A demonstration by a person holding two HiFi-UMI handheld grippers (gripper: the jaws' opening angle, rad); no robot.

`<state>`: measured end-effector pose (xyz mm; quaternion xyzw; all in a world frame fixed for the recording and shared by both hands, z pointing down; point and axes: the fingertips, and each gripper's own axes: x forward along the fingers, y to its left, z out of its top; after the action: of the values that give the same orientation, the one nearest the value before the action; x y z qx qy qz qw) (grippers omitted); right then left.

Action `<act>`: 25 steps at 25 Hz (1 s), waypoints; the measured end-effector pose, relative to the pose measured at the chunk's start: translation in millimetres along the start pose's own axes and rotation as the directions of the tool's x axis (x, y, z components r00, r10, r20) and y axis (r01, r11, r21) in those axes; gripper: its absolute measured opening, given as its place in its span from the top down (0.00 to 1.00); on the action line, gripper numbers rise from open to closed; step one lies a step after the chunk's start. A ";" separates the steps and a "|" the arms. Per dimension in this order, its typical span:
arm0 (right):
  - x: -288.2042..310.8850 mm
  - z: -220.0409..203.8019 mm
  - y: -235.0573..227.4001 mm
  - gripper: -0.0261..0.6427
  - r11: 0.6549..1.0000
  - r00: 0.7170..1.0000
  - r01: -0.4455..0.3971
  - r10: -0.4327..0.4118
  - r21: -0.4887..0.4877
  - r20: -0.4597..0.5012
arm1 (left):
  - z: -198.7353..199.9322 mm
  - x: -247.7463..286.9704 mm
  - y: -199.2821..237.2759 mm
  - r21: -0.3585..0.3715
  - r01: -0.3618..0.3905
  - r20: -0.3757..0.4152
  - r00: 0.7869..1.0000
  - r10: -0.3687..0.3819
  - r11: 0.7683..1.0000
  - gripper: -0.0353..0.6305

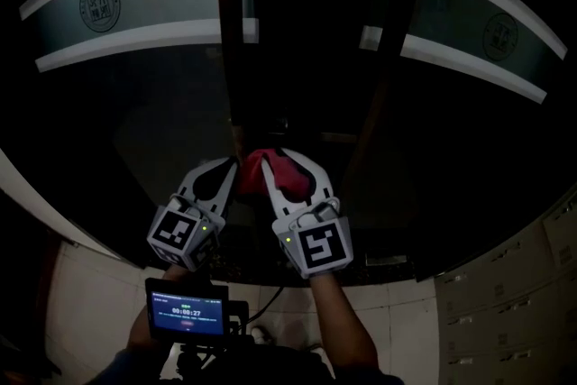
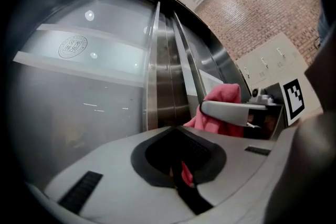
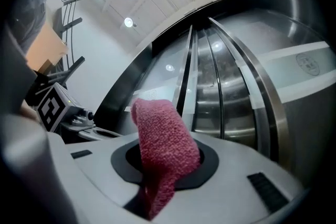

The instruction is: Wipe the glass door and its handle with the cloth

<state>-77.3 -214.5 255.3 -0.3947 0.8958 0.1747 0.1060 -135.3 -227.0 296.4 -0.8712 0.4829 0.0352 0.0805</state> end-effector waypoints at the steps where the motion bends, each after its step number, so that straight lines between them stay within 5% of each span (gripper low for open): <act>1: -11.5 -8.1 -0.4 0.84 1.000 1.000 0.007 -0.007 0.018 -0.014 | -6.2 -1.3 -6.7 -0.007 -0.002 -0.012 1.000 0.002 1.000 0.93; 11: -141.9 -17.1 3.4 0.84 0.993 0.998 0.013 -0.006 0.121 -0.058 | -33.0 -47.1 -99.6 -0.036 -0.087 -0.046 0.995 0.085 0.996 0.93; 16: -188.1 -13.9 22.2 0.84 0.987 0.997 -0.024 0.034 0.156 -0.066 | -28.0 -71.8 -162.6 -0.053 -0.068 -0.084 0.994 0.063 0.996 0.93; 25: -203.0 -2.9 40.2 0.84 0.990 0.996 -0.015 0.027 0.142 -0.085 | -25.0 -100.5 -169.6 -0.060 -0.063 -0.106 0.993 0.056 0.996 0.93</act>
<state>27.9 -54.3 333.7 -0.3840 0.9138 0.0948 0.0926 -45.4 -59.1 353.0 -0.8592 0.5109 0.0075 0.0265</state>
